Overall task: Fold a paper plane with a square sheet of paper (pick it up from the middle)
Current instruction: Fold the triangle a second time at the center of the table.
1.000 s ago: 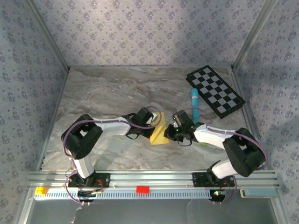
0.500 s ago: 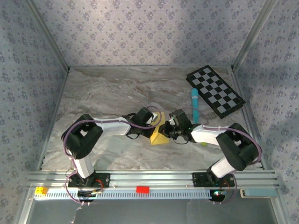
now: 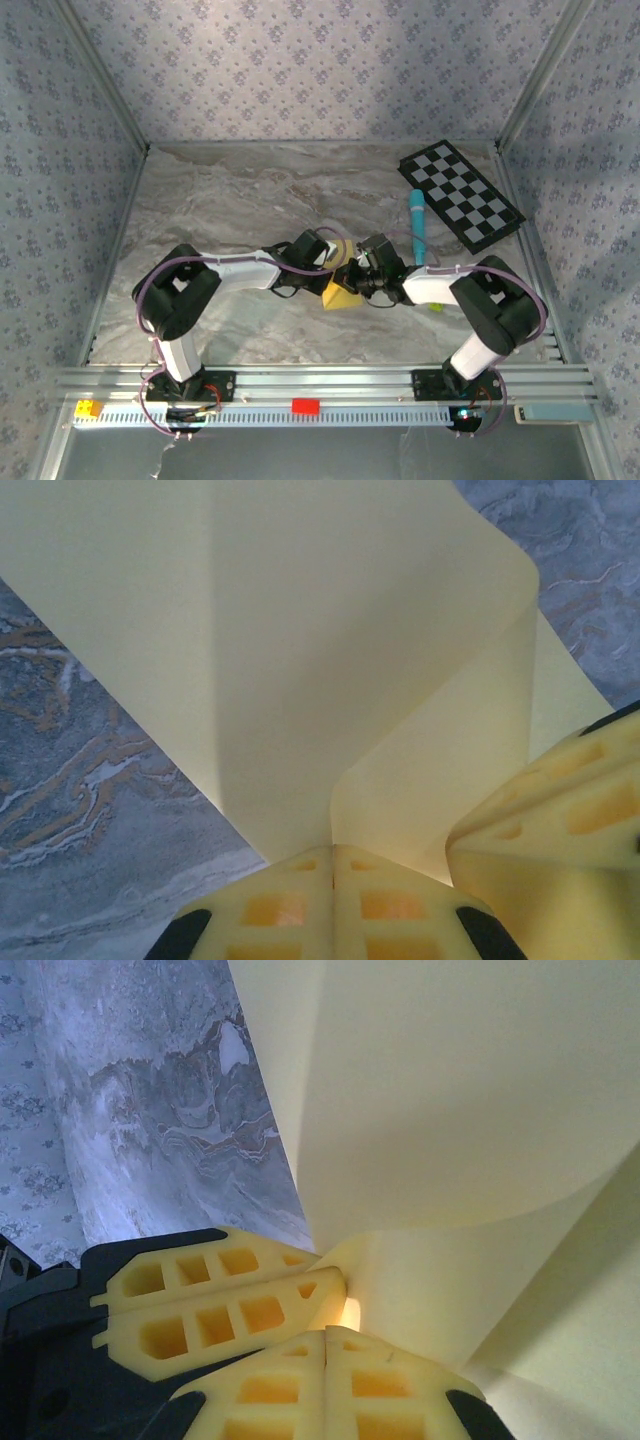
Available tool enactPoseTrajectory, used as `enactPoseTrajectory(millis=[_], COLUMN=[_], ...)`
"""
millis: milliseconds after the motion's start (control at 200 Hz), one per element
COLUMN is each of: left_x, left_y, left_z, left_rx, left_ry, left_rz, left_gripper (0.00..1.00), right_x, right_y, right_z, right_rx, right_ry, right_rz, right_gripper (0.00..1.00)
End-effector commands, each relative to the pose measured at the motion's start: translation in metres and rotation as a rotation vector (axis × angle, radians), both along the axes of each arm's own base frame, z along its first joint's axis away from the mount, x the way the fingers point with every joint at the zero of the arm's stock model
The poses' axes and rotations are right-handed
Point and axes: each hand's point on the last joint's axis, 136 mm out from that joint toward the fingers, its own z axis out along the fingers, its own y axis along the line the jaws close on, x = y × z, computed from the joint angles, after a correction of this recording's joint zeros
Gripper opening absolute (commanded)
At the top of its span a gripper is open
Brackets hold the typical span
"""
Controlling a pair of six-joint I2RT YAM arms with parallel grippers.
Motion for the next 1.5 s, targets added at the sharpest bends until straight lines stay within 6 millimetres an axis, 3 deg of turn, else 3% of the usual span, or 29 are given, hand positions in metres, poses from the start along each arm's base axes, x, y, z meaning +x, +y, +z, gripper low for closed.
enactPoseTrajectory(millis=[0,400,680,815,1005,1214,1494], left_x=[-0.009,-0.010,-0.010,-0.010,-0.011,-0.010,-0.010], left_y=[0.011,0.012,0.012,0.012,0.013,0.013,0.014], left_z=[-0.019,-0.022,-0.021,-0.020,-0.021,-0.021,-0.021], left_rx=[0.061,0.072,0.075,0.076,0.080,0.083,0.088], left_ry=[0.063,0.067,0.065,0.066,0.067,0.066,0.063], left_rz=[-0.001,-0.005,-0.007,-0.008,-0.010,-0.011,-0.014], left_gripper=[0.00,0.00,0.00,0.00,0.00,0.00,0.00], right_x=[0.000,-0.010,0.005,0.015,0.020,0.007,0.030], right_y=[0.002,-0.012,-0.014,-0.020,-0.027,-0.046,-0.040], right_z=[-0.005,-0.035,-0.005,-0.001,-0.015,-0.046,-0.001], right_rx=[0.001,-0.030,-0.021,-0.006,-0.010,-0.115,-0.007], right_ry=[0.017,0.073,0.001,-0.001,0.037,0.133,0.034], right_rz=[0.000,-0.034,-0.038,-0.053,-0.073,-0.127,-0.108], right_gripper=[0.00,0.00,0.00,0.00,0.00,0.00,0.00])
